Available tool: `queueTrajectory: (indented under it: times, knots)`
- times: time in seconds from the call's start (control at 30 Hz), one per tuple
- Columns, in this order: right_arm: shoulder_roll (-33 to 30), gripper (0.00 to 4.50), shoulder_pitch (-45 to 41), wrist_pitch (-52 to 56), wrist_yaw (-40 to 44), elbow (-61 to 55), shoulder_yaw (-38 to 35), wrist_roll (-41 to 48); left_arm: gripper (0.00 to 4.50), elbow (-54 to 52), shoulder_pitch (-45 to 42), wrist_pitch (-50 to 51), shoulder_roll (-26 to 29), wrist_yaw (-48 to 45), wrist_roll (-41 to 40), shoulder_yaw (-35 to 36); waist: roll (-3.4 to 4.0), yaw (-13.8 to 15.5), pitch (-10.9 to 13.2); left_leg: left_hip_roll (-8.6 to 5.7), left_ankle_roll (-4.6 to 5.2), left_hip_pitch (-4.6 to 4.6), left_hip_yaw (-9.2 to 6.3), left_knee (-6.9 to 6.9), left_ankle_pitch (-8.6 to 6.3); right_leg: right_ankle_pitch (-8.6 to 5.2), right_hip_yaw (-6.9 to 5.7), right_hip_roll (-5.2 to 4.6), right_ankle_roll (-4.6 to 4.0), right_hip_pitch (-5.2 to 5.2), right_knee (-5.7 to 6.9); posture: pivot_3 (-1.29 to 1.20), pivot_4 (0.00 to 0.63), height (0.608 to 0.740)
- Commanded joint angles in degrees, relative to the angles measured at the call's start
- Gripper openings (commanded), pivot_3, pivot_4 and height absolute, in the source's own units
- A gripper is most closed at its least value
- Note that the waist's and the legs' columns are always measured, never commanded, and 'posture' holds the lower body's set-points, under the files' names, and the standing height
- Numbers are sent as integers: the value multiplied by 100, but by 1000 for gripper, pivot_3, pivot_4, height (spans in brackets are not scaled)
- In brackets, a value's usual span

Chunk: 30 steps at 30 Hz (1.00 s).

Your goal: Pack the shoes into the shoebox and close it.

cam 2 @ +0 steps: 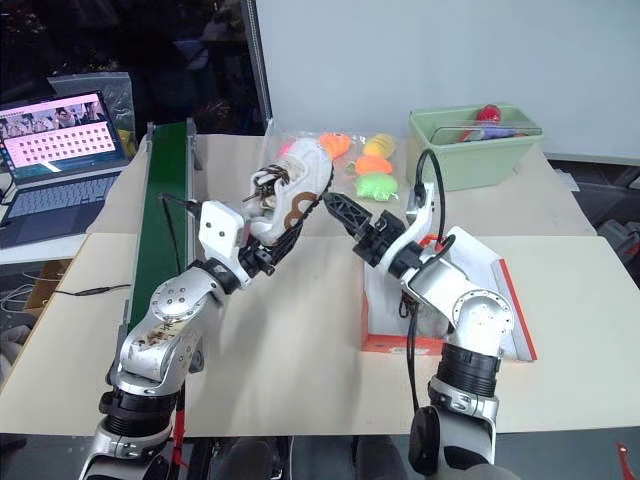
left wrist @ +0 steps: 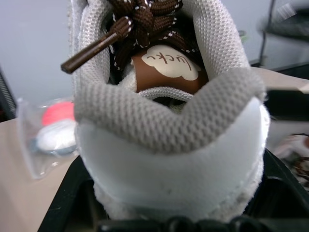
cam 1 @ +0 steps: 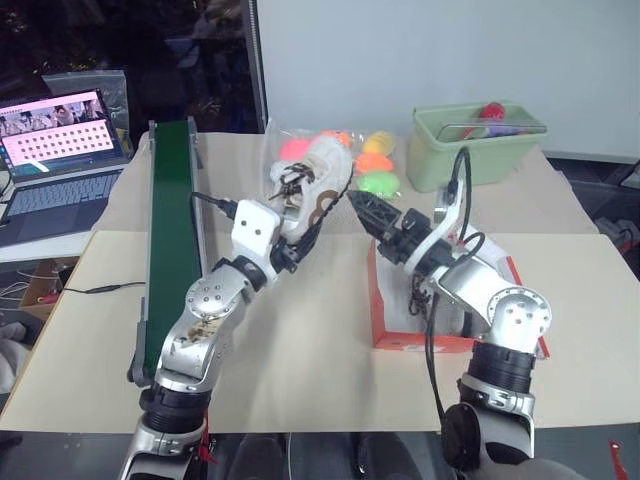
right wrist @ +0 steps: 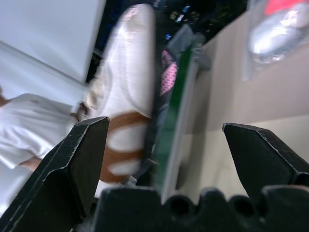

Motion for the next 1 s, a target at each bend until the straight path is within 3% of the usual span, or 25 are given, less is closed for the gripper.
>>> queueTrajectory:
  times: [0.03,0.4,0.57,0.6,0.77,1.0]
  knots:
    - [39,4500,-173,-44,-111,-313,315,268,2735,-218,-241,7,-112,-82,-60,-106,0,-2,0,0,0,0,0,0,0,0,0,0,0,1,0,0,150,729]
    - [-14,4500,-145,-243,-370,-441,611,568,2735,-196,-505,140,-251,-150,-52,-157,0,-5,0,0,0,-1,-1,0,0,0,0,0,1,-1,-3,0,150,729]
    - [-44,3313,-88,-393,-397,-436,617,637,2681,-204,-476,157,-238,-155,-29,-152,0,-5,0,0,0,-1,-1,0,0,0,0,1,1,-1,-4,0,150,729]
    - [-51,2813,-87,-406,-395,-436,630,651,2681,-202,-476,163,-239,-154,-26,-152,0,-5,0,0,0,-1,0,0,0,0,0,0,1,0,-4,0,150,729]
    - [-94,1209,-65,-401,-412,-434,709,682,2681,-233,-415,232,-243,-126,-10,-139,0,-3,0,0,0,-2,0,-1,0,0,0,0,1,-1,-5,0,150,729]
    - [-77,1209,-101,-530,-576,-487,720,795,2681,-280,-314,324,-160,-165,25,-193,0,-7,0,0,1,-1,-1,-1,0,-1,0,0,1,-1,-5,0,150,729]
